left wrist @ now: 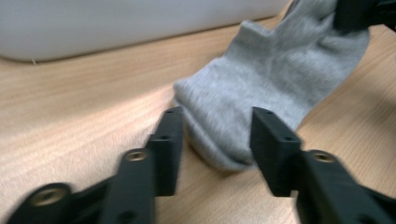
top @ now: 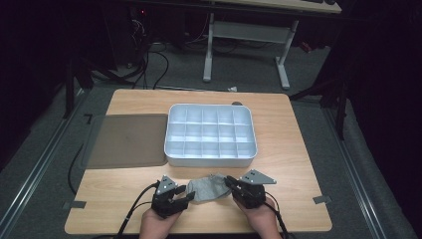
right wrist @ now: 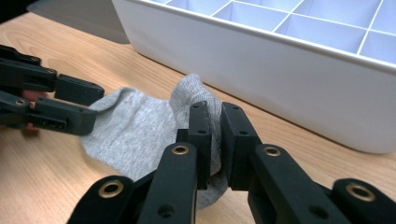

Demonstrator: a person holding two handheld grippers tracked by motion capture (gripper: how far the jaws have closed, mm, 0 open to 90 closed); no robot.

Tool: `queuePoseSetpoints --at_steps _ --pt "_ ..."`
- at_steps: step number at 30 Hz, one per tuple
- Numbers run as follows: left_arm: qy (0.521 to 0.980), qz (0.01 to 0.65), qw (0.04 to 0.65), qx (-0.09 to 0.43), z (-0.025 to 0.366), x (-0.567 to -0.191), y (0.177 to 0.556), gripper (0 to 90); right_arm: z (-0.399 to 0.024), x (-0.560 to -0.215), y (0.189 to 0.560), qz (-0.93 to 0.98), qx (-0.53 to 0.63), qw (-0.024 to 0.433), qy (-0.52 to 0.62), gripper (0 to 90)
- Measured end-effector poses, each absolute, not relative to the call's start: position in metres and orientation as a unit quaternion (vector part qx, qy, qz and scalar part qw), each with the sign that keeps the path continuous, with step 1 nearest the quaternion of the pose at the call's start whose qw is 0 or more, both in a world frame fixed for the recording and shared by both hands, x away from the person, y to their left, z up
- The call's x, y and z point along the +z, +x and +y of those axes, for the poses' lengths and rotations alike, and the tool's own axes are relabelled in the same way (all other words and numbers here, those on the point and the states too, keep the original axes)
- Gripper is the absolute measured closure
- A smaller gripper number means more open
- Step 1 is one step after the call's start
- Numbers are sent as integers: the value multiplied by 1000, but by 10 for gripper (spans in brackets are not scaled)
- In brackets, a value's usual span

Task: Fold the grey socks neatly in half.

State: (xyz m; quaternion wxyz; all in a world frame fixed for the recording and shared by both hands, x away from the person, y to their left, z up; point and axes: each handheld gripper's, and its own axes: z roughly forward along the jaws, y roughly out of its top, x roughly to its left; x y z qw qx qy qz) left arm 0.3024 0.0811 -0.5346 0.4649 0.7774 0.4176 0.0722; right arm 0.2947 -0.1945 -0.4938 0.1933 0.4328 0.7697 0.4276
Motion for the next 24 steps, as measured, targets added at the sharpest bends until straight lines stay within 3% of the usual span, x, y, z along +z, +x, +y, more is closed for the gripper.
queuePoseSetpoints --at_steps 1,6,8,24 --pt "776 418 466 74 81 -534 302 584 -194 -494 295 770 428 193 433 834" --pt "772 424 467 74 83 -536 302 756 -181 -490 294 778 412 207 427 833" --pt "770 423 472 74 83 -536 302 771 -173 -486 292 780 411 212 421 834" --pt "770 414 483 54 86 -536 301 760 -123 -498 292 795 417 192 397 833"
